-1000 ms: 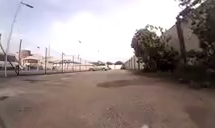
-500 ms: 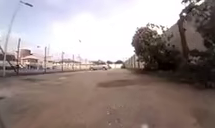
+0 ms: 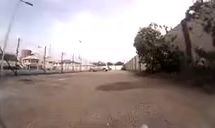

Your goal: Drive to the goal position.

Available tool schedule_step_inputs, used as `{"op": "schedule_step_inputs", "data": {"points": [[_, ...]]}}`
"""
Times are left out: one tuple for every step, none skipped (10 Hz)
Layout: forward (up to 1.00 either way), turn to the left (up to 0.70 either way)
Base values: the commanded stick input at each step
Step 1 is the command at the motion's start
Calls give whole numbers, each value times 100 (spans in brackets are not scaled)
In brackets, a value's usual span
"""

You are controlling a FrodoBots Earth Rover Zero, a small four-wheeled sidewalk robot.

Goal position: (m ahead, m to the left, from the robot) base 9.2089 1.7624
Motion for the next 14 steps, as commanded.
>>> {"op": "schedule_step_inputs", "data": {"points": [[44, 0], [1, 0], [0, 0], [0, 0], [0, 0], [0, 0], [0, 0], [0, 0], [0, 0], [0, 0], [70, 0], [70, 0], [70, 0], [70, 0]]}}
